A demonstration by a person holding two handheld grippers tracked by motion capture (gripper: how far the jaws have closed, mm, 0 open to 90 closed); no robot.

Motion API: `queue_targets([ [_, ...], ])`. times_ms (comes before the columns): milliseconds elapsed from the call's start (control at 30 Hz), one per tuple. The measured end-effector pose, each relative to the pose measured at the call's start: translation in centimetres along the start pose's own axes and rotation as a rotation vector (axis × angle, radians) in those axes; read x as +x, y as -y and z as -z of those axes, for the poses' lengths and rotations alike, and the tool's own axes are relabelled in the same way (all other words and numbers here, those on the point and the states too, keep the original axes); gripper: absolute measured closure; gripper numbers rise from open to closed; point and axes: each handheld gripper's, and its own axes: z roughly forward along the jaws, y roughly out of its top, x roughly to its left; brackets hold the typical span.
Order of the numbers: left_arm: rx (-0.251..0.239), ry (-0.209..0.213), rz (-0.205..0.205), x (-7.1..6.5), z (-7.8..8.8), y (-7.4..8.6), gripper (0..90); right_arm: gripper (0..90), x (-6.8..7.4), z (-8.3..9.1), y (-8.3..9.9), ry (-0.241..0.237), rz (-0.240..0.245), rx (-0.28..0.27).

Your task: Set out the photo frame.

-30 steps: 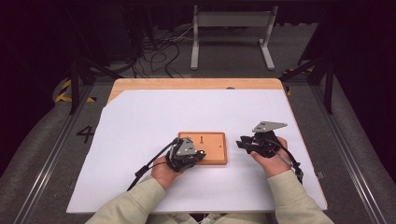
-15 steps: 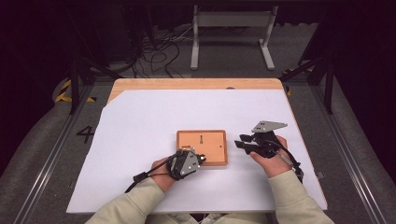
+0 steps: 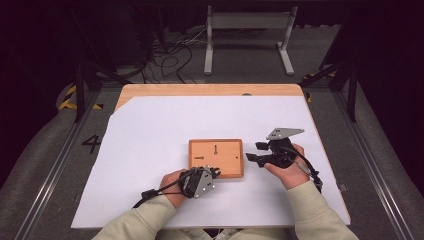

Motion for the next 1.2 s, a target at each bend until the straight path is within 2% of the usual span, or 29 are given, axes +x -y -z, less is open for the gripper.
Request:
queue_targets([
  [133, -0.005, -0.007, 0.001, -0.1, 0.0, 0.1, 84.7, 29.4, -0.4, -0.7, -0.6, -0.018, -0.036, 0.032],
  [300, -0.007, -0.009, 0.002, -0.2, 0.0, 0.1, 84.7, 24.8, -0.8, -2.4, -1.3, -0.072, -0.071, 0.072],
  [500, -0.005, -0.011, 0.004, -0.3, 0.1, 0.1, 84.7, 23.4, -0.7, -3.7, -1.9, -0.111, -0.076, 0.091],
  [567, -0.010, -0.004, 0.002, -0.3, 0.0, 0.1, 84.7, 23.2, -0.9, -4.3, -2.1, -0.139, -0.085, 0.094],
  [900, -0.005, -0.006, 0.012, -0.3, 0.1, 0.2, 84.8, 22.3, -0.9, -6.0, -2.4, -0.188, -0.103, 0.126],
  [933, 0.002, -0.007, 0.027, -0.4, 0.1, 0.2, 84.8, 22.3, -0.9, -6.2, -2.4, -0.194, -0.102, 0.132],
  [967, 0.002, -0.007, 0.027, -0.4, 0.1, 0.2, 84.8, 22.3, -0.8, -6.4, -2.5, -0.197, -0.097, 0.136],
  [1000, -0.006, -0.009, 0.006, -0.3, 0.0, 0.2, 84.8, 21.6, -0.7, -6.6, -2.5, -0.201, -0.096, 0.142],
  [1200, -0.007, -0.011, 0.003, -0.3, 0.1, 0.2, 84.7, 20.2, -0.6, -7.8, -2.5, -0.223, -0.104, 0.170],
])
